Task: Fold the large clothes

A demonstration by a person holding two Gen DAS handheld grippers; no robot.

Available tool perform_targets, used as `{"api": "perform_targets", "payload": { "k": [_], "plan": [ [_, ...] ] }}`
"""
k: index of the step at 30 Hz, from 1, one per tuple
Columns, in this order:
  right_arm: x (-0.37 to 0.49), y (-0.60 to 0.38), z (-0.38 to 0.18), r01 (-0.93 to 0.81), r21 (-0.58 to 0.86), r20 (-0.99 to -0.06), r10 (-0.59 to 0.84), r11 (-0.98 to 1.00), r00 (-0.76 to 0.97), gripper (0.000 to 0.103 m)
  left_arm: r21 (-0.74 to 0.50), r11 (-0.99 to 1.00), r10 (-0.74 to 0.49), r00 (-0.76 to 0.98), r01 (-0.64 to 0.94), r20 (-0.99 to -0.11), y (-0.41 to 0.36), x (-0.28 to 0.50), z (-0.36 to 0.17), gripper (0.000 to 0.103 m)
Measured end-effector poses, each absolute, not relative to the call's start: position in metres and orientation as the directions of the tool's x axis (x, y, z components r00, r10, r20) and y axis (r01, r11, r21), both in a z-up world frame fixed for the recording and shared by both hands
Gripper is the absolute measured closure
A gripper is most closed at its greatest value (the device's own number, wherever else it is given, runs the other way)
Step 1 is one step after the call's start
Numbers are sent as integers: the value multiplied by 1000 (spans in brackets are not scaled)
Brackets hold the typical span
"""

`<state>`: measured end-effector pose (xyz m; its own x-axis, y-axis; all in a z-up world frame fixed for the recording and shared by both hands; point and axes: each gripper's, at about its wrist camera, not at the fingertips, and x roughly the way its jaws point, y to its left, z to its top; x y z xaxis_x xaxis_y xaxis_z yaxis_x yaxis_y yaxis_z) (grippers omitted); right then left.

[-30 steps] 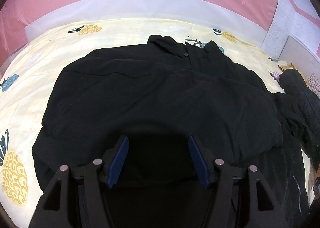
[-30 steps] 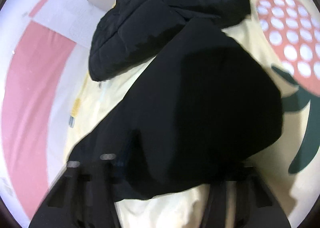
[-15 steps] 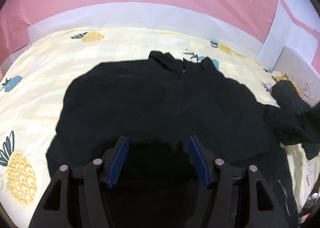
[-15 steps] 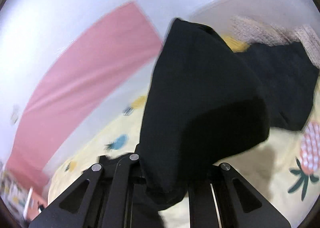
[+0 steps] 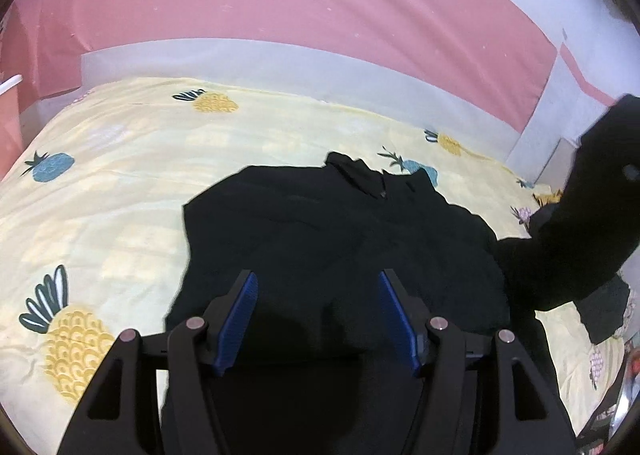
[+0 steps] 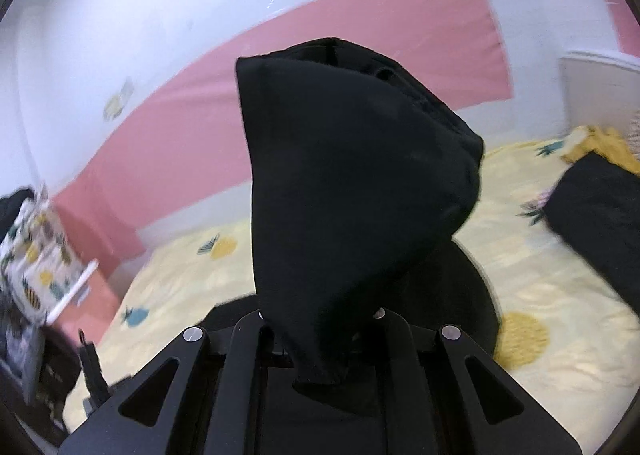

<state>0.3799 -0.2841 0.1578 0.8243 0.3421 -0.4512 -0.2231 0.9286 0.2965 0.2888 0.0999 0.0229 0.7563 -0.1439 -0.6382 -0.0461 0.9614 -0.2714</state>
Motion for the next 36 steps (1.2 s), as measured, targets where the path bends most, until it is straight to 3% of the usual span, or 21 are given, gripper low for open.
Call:
{"api": "perform_targets", "payload": {
  "k": [11,17,18,20,28,31,36],
  "plan": [
    [437,-143,27,-331,232,-688,395,915,609,85,-313,943,-113,780,-110,-615,157,267,21,39],
    [455,-114,-42,-375,194,-792,371,906,485,58,-321,937,-103,772,-136,-627,172,265,11,39],
    [454,-110,-44,-396,175,-794,367,902,485,47,-326,935,-105,770,-139,-629,174,266,9,39],
    [441,-107,-39,-437,196,-779,410,878,474,35,-344,928,-117,767,-142,-630,176,267,8,39],
    [410,-146,22,-530,293,-624,579,796,525,34,-395,914,-195,753,-94,-629,153,280,11,36],
    [407,-185,35,-467,258,-605,518,846,604,34,-409,912,-251,727,-44,-639,130,297,6,34],
    [415,-268,18,-295,227,-654,370,928,660,34,-431,902,-317,654,-14,-686,91,339,-20,36]
  ]
}}
